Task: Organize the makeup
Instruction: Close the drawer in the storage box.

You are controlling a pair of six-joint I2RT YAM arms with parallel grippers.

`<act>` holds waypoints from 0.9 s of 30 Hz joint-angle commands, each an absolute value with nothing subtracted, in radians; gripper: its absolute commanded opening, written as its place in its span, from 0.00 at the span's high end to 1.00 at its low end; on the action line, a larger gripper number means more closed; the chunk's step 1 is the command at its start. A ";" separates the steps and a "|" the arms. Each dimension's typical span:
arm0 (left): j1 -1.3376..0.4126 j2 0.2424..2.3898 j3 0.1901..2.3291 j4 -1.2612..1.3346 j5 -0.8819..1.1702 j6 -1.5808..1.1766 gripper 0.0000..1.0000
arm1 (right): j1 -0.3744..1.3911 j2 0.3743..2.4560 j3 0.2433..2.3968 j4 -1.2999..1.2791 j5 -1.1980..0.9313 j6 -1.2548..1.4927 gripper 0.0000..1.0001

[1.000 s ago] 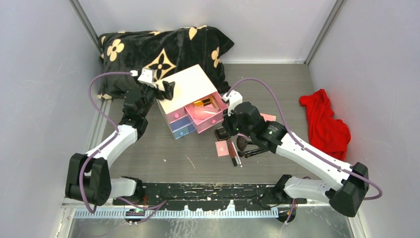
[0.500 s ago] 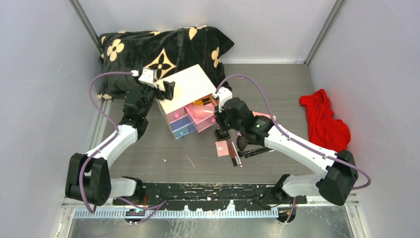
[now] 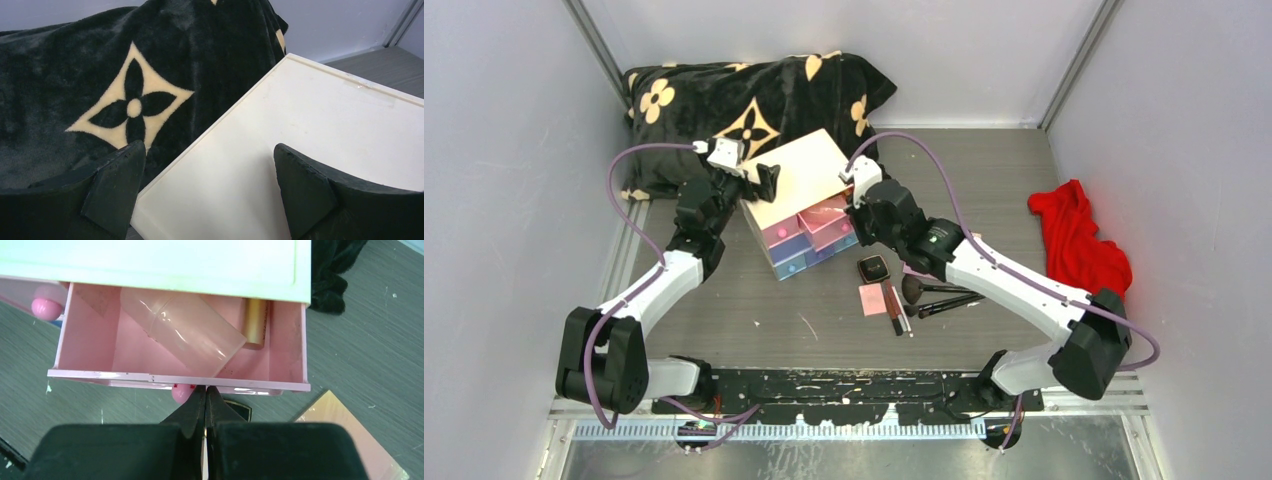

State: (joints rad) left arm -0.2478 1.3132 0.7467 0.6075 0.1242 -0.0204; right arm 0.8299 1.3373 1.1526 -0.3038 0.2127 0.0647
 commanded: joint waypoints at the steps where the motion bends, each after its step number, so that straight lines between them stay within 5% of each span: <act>1: -0.269 1.393 0.673 0.308 0.145 0.017 0.00 | 0.828 1.390 1.221 -0.108 0.233 0.040 0.96; 27: -0.273 1.397 0.680 0.295 0.140 0.016 0.00 | 0.829 1.511 1.261 0.012 0.255 -0.004 0.94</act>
State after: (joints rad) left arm -0.2527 1.3140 0.7502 0.6003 0.1234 -0.0170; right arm 0.8291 1.5368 1.2366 -0.1108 0.2619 0.0021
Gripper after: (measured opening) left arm 0.996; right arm 0.057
